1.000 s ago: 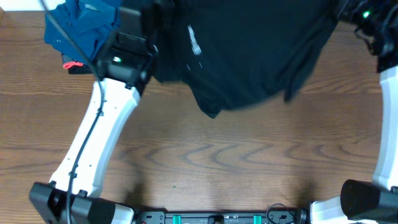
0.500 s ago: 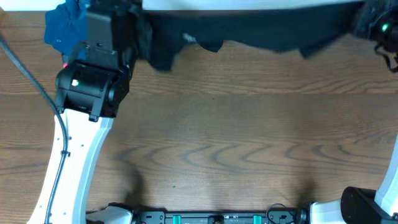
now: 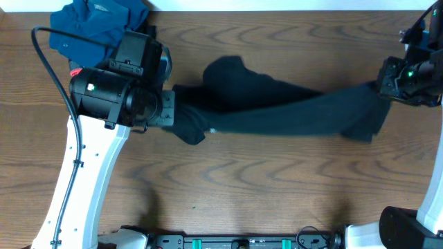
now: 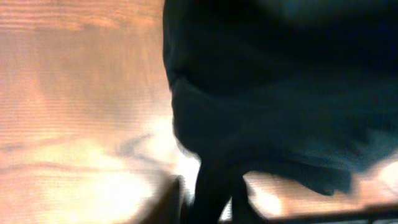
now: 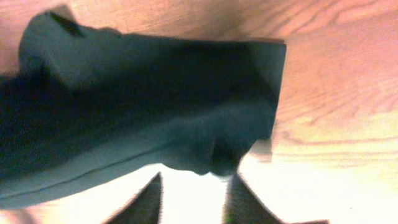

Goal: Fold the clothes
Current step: 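Lay the garment flat on the table and open both grippers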

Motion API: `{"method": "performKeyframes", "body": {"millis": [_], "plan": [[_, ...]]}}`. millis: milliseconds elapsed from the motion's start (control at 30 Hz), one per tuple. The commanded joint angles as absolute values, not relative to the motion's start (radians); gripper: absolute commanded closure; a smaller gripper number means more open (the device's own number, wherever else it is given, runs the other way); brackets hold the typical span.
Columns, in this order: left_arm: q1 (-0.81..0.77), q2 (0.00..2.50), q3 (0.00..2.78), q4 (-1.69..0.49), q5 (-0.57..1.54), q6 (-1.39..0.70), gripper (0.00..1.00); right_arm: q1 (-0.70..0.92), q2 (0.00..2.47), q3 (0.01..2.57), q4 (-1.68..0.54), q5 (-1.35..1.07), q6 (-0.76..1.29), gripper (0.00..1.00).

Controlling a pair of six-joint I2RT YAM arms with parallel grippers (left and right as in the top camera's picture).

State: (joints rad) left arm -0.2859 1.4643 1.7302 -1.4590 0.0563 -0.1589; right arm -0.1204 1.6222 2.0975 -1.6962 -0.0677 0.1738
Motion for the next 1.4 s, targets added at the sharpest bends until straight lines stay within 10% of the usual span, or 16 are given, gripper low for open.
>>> {"method": "performKeyframes", "body": {"millis": [0,67,600,1367], "plan": [[-0.283,1.459,1.729,-1.497,0.072,-0.189,0.28,-0.122,1.612,2.084,-1.698,-0.056,0.159,0.01],[-0.283,1.459,1.729,-1.508,0.072,-0.189,0.02,-0.122,1.612,2.084,-1.698,-0.056,0.160,0.01],[-0.283,1.499,1.656,-1.432,0.165,-0.156,0.01,-0.123,1.617,2.078,-1.652,-0.056,0.159,0.01],[-0.287,1.819,1.509,-0.743,0.188,0.023,0.02,-0.120,1.785,1.826,-1.309,-0.116,0.216,0.06]]}}
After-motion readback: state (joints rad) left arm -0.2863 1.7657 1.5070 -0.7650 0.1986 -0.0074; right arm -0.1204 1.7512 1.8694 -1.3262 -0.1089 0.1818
